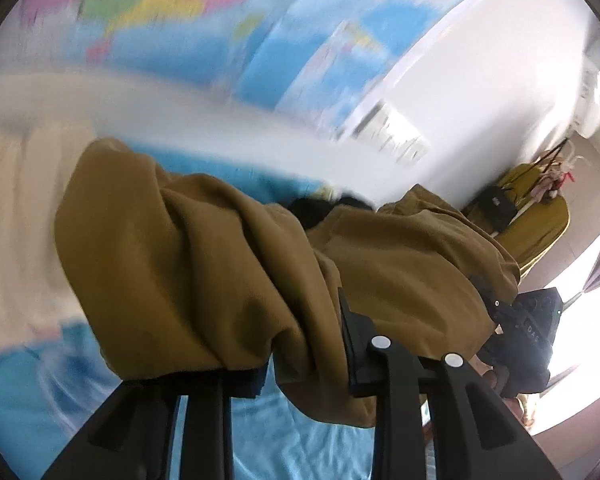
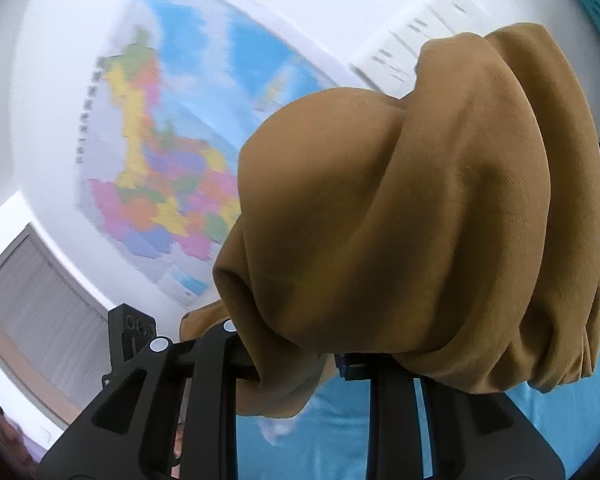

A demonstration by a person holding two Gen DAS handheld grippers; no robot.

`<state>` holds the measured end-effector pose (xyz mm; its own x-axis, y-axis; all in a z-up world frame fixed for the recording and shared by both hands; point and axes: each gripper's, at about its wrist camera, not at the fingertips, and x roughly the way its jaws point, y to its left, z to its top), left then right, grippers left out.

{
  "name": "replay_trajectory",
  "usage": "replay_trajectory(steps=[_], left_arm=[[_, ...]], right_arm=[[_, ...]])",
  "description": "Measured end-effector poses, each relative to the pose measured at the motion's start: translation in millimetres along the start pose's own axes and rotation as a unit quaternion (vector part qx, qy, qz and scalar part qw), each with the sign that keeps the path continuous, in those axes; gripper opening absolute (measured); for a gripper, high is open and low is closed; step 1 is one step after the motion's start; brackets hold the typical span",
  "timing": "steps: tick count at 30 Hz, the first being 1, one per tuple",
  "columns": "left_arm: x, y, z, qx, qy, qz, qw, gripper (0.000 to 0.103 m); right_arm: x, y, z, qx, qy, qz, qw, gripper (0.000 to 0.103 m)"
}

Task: Fold large clothes
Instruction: 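Lift the brown shirt bundle with both grippers and carry it toward the stack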

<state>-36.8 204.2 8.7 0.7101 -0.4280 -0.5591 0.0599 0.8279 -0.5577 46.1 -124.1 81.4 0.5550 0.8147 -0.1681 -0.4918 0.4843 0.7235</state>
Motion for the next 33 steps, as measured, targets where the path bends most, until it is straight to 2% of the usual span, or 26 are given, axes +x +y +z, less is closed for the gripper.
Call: replay_trajectory(steps=[5,9,11,12,14,18,20,22,23,24,25,27,29,31,33], left_arm=[[-65.5,-3.7,47.1,0.042,-0.08,0.027,0.9955,0.027],[-117.0,16.4,80.5,0.064,-0.14,0.071,0.9855,0.027],[-143.2,35.5,96.5,0.071,-0.167,0.096,0.9786,0.027],[-157.0,48.0,105.7,0.077,-0.184,0.119,0.9726,0.027],[-176.8,73.5,117.2,0.069,-0.204,0.149,0.9651,0.027],[-215.8,147.6,137.7,0.047,-0.251,0.2,0.9461,0.026],[-228.5,186.8,132.8,0.032,-0.27,0.218,0.9374,0.026],[-240.2,240.3,113.5,0.018,-0.281,0.237,0.9296,0.027],[-239.1,257.8,102.7,0.013,-0.278,0.247,0.9283,0.027],[-234.9,285.9,88.2,-0.001,-0.263,0.26,0.9292,0.027],[-227.6,316.6,71.8,-0.026,-0.239,0.258,0.9356,0.027],[-210.8,361.9,41.7,-0.064,-0.19,0.267,0.9425,0.028],[-206.3,391.0,10.9,-0.092,-0.183,0.264,0.9423,0.04],[-211.5,405.4,-11.7,-0.112,-0.189,0.256,0.9415,0.046],[-215.2,411.9,-18.0,-0.125,-0.188,0.247,0.9424,0.049]], right_arm=[[45.0,60.6,28.9,-0.044,-0.015,0.063,0.997,0.023],[109.8,110.4,41.5,-0.072,-0.009,0.115,0.991,0.023],[146.5,131.5,42.9,-0.079,-0.007,0.14,0.987,0.023],[169.8,143.5,42.0,-0.084,-0.003,0.152,0.985,0.023],[207.5,161.3,36.8,-0.086,0.006,0.167,0.982,0.023],[293.9,202.7,-3.2,-0.135,0.037,0.186,0.973,0.023],[330.0,206.6,-34.5,-0.144,0.075,0.192,0.968,0.023],[371.0,197.9,-79.6,-0.146,0.144,0.181,0.962,0.023],[385.5,190.9,-96.8,-0.14,0.175,0.177,0.958,0.024],[401.4,181.4,-118.6,-0.134,0.212,0.164,0.954,0.024],[417.9,166.7,-144.6,-0.123,0.255,0.15,0.947,0.025],[434.6,138.5,-175.6,-0.079,0.306,0.144,0.938,0.028],[436.4,123.5,-183.1,-0.054,0.318,0.153,0.934,0.034],[433.2,120.9,-182.2,-0.057,0.332,0.155,0.929,0.041],[427.7,122.1,-176.6,-0.07,0.345,0.15,0.924,0.047]])
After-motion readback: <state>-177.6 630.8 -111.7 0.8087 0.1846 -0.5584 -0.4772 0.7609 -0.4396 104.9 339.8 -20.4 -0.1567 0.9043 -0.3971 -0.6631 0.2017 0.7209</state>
